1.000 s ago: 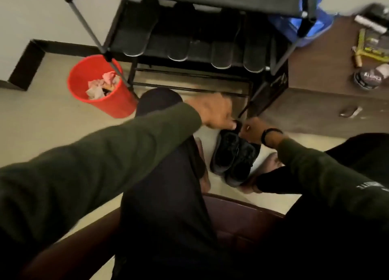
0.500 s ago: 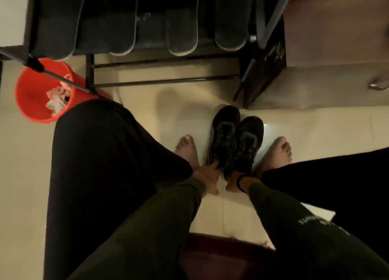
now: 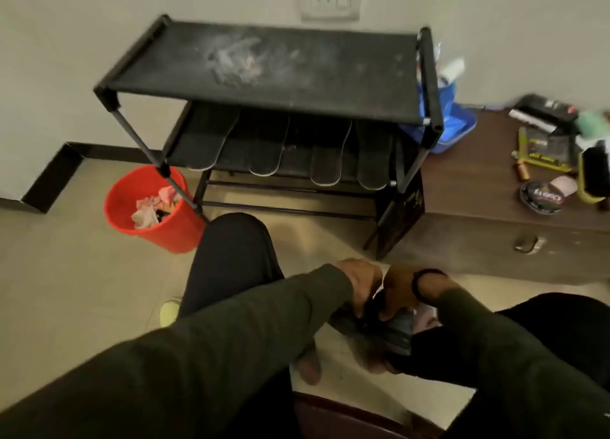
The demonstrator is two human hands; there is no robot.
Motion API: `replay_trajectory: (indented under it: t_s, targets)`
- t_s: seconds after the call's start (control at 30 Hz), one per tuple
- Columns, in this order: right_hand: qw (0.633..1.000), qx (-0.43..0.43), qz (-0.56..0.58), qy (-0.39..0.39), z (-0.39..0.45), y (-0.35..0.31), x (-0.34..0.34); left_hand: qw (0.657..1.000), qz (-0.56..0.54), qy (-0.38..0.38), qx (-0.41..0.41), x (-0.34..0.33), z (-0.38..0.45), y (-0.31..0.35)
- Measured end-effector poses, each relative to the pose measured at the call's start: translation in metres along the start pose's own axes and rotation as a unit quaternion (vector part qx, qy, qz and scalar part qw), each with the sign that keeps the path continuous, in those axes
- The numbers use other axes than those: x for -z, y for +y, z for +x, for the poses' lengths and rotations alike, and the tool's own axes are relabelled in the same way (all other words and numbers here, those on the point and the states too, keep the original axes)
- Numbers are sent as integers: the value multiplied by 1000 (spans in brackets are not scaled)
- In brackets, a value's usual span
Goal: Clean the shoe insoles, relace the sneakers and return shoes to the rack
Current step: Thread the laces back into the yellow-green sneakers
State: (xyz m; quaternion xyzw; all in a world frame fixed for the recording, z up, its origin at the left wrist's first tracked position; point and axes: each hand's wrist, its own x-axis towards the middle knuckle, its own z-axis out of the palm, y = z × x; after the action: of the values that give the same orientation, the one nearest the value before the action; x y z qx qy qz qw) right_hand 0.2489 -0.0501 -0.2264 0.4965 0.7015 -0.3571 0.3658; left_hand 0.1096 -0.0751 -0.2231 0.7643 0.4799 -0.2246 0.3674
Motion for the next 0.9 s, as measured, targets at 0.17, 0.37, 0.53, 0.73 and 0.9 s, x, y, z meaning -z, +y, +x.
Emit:
replay_trajectory:
  t_s: [0.17,0.37,0.53,0.73,0.9]
  targets:
    - [976,173,-74,112,-192,-22,86,992,19,75,-102,119,-147,21]
    - [919,221,-36,326,-376,-53,155,938,12,315,-146,217,-333,59]
    - [830,213,-97,507,-374,-86,178,866,41,483,-125,233,-334,34]
    - [820,138,-84,550,-245,-96,202,855,93,505,-68,237,-232,-47]
    - [823,104,-86,552,-177,-86,217,847,46,527,-59,231,-184,-81]
